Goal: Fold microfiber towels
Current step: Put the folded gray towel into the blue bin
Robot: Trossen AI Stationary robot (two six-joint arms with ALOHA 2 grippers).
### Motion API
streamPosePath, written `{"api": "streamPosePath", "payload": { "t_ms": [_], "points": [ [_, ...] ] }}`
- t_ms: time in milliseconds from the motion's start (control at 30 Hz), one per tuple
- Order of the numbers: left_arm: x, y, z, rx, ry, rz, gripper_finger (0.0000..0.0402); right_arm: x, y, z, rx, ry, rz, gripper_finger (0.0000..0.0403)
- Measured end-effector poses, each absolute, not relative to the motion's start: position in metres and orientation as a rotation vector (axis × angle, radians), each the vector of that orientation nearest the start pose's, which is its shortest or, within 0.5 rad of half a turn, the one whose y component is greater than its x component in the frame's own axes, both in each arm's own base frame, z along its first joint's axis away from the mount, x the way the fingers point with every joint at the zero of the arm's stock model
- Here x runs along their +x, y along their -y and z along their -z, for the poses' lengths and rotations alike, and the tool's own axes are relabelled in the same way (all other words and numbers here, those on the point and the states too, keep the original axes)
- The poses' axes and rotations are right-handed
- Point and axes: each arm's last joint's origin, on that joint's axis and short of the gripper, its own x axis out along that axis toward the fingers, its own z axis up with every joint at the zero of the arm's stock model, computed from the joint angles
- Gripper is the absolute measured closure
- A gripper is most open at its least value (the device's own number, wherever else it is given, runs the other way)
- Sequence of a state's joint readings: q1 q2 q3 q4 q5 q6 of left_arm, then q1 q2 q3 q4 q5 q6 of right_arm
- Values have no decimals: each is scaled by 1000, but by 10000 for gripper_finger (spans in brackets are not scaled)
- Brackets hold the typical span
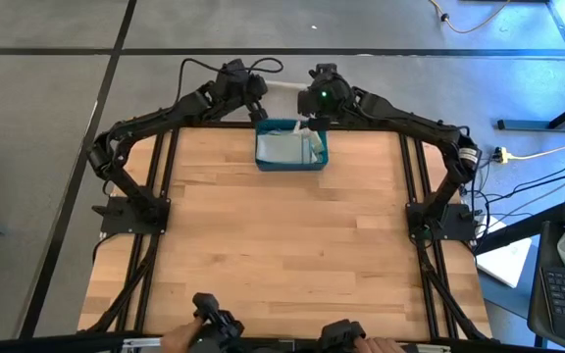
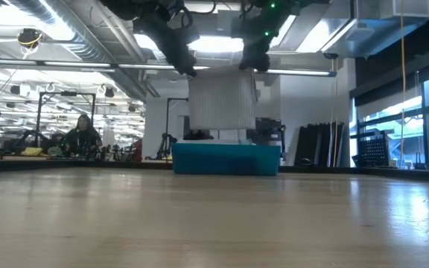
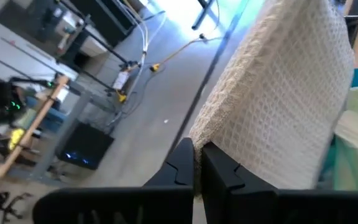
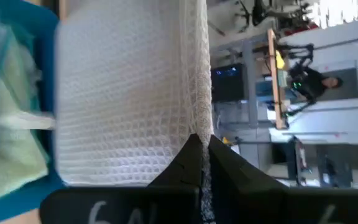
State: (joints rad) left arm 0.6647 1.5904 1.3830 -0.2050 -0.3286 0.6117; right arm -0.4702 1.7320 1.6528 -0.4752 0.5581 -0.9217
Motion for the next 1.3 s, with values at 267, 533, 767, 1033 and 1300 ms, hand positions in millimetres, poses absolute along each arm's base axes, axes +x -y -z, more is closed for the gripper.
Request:
{"api": "streamPosePath", "payload": {
  "t_ms": [267, 533, 767, 1033, 1300],
  "points": [
    [280, -214, -298, 189, -799, -597, 402, 332, 172, -320, -483, -1050, 285, 391],
    [286, -175, -248, 6, -899, -328, 402, 327, 149, -259, -364, -1150, 25, 391],
    [287, -153, -238, -77, -975, -244, 402, 327, 144, -252, -231, -1088, -80, 391],
    [288, -146, -241, 5, -991, -236, 402, 326, 146, -252, -232, -1063, -117, 391],
    [274, -187, -248, 73, -910, -385, 401, 320, 183, -258, -281, -971, 32, 391]
  ]
}}
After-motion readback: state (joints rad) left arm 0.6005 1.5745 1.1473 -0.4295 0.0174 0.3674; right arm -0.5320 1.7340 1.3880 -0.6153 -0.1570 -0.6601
